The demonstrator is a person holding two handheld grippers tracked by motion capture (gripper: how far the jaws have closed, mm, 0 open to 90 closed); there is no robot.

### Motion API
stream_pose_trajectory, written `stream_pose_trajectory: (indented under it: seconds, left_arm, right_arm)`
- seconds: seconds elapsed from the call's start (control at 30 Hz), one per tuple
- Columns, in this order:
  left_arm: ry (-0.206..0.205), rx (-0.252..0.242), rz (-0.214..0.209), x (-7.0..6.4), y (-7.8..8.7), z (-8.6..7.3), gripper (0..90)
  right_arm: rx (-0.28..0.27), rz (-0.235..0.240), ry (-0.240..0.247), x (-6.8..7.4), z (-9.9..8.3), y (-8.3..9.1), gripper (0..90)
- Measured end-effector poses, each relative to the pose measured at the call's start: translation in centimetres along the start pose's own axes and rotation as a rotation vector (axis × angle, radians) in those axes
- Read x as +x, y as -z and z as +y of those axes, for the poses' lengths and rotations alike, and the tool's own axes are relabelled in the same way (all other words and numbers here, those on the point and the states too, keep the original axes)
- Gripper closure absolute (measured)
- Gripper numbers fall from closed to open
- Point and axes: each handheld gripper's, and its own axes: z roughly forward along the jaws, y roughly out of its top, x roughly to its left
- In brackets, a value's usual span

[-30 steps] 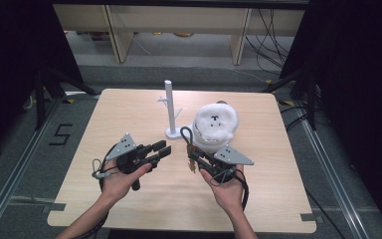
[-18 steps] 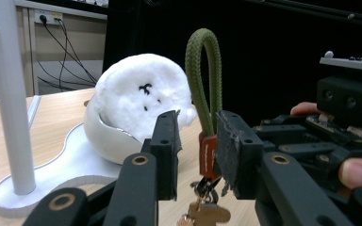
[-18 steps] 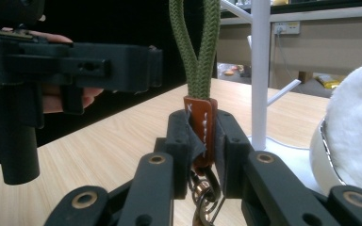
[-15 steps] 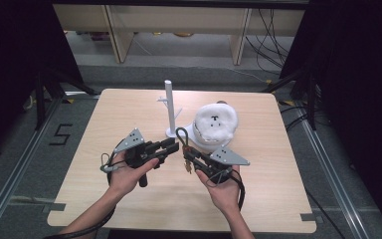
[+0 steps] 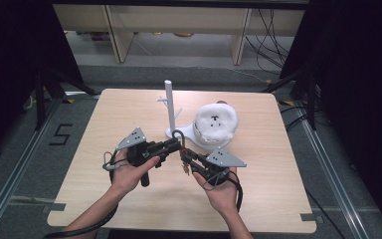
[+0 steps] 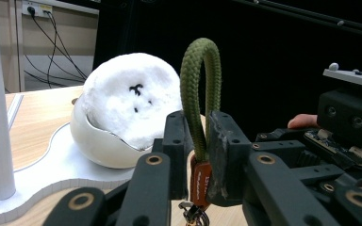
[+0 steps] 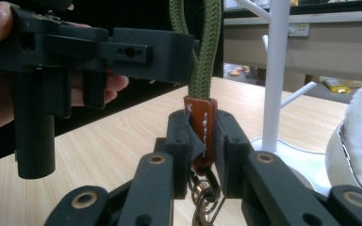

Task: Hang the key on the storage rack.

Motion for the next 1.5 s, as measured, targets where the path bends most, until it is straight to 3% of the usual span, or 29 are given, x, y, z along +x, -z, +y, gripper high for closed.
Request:
stream_pose_trajectory:
  seconds: [0.17,0.23,0.3,0.43,0.5,0.67,0.73,0.8,0.87,1.0,1.23,1.27,1.33,1.43,1.5]
  left_arm:
    - [0.008,0.002,-0.009,-0.1,0.1,0.1,80.4]
    - [0.007,0.003,-0.012,-0.1,0.2,0.1,82.0]
    - [0.006,0.005,-0.016,-0.2,0.2,0.1,83.3]
    - [0.002,0.007,-0.014,-0.3,0.3,0.2,83.8]
    - [-0.004,0.005,-0.013,-0.4,0.3,0.3,83.9]
    - [-0.019,0.012,-0.012,-0.5,0.4,0.4,84.1]
    - [-0.021,0.012,-0.010,-0.5,0.4,0.4,84.2]
    - [-0.023,0.011,-0.010,-0.5,0.4,0.4,84.2]
    - [-0.029,0.011,-0.008,-0.5,0.4,0.5,84.3]
    - [-0.046,0.005,0.014,-0.4,0.6,0.6,84.4]
    - [-0.069,0.002,0.061,0.2,1.0,1.0,84.4]
    - [-0.076,0.003,0.067,0.3,1.1,1.1,84.4]
    - [-0.082,0.004,0.080,0.5,1.2,1.2,84.4]
    - [-0.092,-0.002,0.099,0.8,1.4,1.4,84.4]
    - [-0.097,-0.003,0.110,1.0,1.6,1.5,84.3]
  right_arm:
    - [0.003,-0.009,0.014,0.1,0.0,0.0,78.7]
    - [0.009,0.001,-0.009,0.3,0.0,-0.1,78.8]
    - [0.002,0.002,0.033,0.0,0.0,-0.3,78.8]
    - [-0.003,0.011,0.024,0.2,0.0,-0.3,78.8]
    - [0.006,0.008,-0.002,0.4,0.0,-0.1,78.8]
    - [-0.003,0.008,0.025,0.3,0.1,-0.2,78.7]
    - [0.009,0.001,0.004,0.5,0.1,-0.1,78.7]
    - [0.002,0.004,0.030,0.4,0.2,-0.2,78.5]
    - [0.006,0.010,0.018,0.4,0.2,-0.2,78.2]
    - [0.012,0.010,0.003,0.4,0.3,-0.2,73.0]
    - [0.008,-0.010,0.045,0.2,0.5,-0.1,67.7]
    - [0.012,-0.002,0.021,0.4,0.5,0.0,67.3]
    - [0.007,-0.014,0.044,0.3,0.5,0.2,66.6]
    - [0.009,-0.016,0.027,0.2,0.5,0.5,66.0]
    - [0.020,-0.047,0.024,0.1,0.6,0.9,65.3]
